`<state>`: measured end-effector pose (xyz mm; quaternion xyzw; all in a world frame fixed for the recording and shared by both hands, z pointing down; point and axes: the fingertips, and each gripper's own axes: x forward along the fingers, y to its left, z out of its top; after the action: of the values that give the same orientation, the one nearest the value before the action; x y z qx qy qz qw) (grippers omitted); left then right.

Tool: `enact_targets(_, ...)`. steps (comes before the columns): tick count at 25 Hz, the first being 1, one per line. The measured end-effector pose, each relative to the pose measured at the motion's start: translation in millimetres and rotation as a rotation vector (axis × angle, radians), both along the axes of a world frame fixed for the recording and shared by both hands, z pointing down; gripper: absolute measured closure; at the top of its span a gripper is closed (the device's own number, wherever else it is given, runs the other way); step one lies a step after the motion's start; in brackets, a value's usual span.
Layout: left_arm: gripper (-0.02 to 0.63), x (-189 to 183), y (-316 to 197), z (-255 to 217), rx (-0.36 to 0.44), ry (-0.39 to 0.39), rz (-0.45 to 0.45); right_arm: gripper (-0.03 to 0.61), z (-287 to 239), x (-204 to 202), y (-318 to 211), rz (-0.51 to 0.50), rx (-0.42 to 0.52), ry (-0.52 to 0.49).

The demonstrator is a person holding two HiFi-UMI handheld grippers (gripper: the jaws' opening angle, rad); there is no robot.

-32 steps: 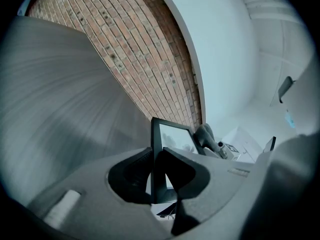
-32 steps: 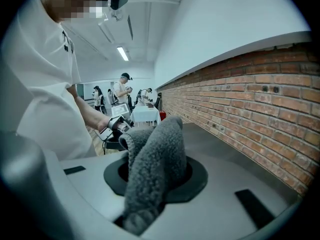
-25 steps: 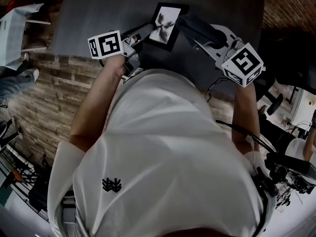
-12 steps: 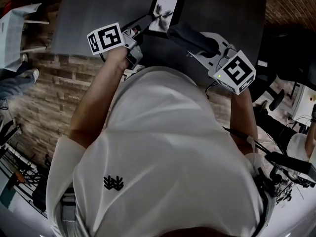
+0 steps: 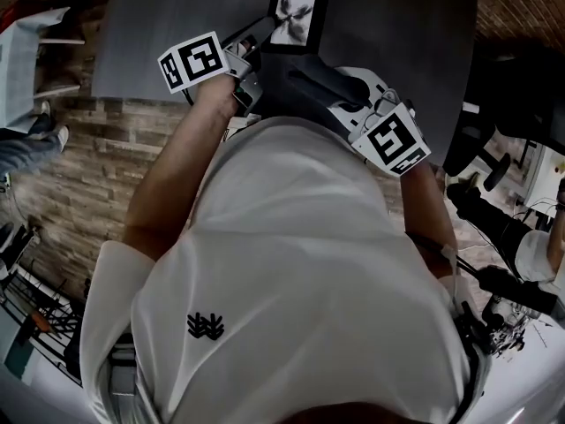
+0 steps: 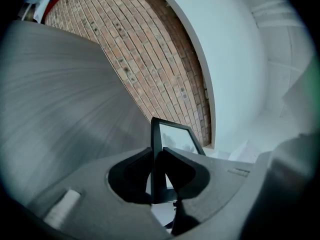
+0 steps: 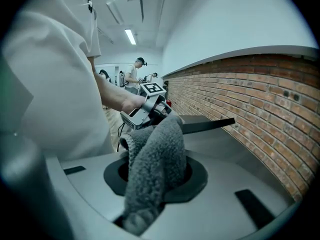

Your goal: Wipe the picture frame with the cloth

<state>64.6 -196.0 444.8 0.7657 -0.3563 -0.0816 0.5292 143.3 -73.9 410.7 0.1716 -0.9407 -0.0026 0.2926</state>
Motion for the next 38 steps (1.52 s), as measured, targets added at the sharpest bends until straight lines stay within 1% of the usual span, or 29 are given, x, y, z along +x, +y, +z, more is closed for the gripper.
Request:
enact_targets(4, 0.538, 7, 0, -3, -0.011, 0.018, -0.005, 0.489, 10, -8, -7, 0.026, -0.003, 0.002)
enact_targets(7, 0.538, 5, -1, -9, -0.008, 0.04, -0.005, 0.489, 18, -24, -10, 0.006, -0.009, 0.015)
enact_targets(10, 0.538, 9, -3, -14, -0.014, 0.058, 0.009, 0.489, 26, -30, -13, -0.005, -0.047, 0.016)
enact_targets(12, 0.538, 6, -4, -16, -0.003, 0.048, 0.016, 0.489, 31, -30, -13, -0.01, -0.06, 0.034)
enact_targets(14, 0.538, 0, -6, -16, 0.023, 0.013, 0.025, 0.489, 37, -21, -12, -0.006, -0.076, 0.052)
enact_targets(16, 0.538, 1, -9, -15, 0.037, -0.008, 0.03, 0.489, 41, 2, -18, 0.033, -0.104, 0.053)
enact_targets(18, 0.538, -7, -5, -14, 0.044, -0.011, 0.037, 0.489, 38, 20, -25, 0.099, -0.113, 0.051)
enact_targets(20, 0.538, -41, 7, -15, 0.052, -0.004, 0.049, 0.488, 25, 11, -33, 0.172, -0.092, 0.039)
enact_targets(22, 0.538, -73, 16, -16, 0.059, 0.004, 0.069, 0.489, 2, -4, -48, 0.247, -0.057, 0.003)
enact_targets(23, 0.538, -77, 19, -16, 0.062, 0.004, 0.081, 0.489, -12, -3, -58, 0.284, -0.039, -0.025)
enact_targets(25, 0.538, -68, 22, -16, 0.068, 0.002, 0.108, 0.489, -38, 11, -77, 0.348, -0.001, -0.09)
enact_targets(27, 0.538, -65, 23, -14, 0.069, 0.004, 0.132, 0.489, -60, 12, -92, 0.378, 0.032, -0.143)
enact_targets(29, 0.538, -80, 21, -11, 0.067, 0.011, 0.153, 0.489, -71, -13, -104, 0.371, 0.046, -0.16)
enact_targets(31, 0.538, -87, 21, -11, 0.066, 0.016, 0.17, 0.488, -71, -34, -106, 0.343, 0.038, -0.155)
enact_targets(33, 0.538, -81, 24, -9, 0.069, 0.005, 0.174, 0.489, -63, -39, -96, 0.313, 0.013, -0.156)
enact_targets(35, 0.538, -71, 29, -4, 0.068, -0.012, 0.164, 0.489, -53, -33, -79, 0.291, -0.02, -0.167)
enact_targets(38, 0.538, -80, 25, 7, 0.058, -0.041, 0.139, 0.489, -34, -46, -57, 0.239, -0.061, -0.139)
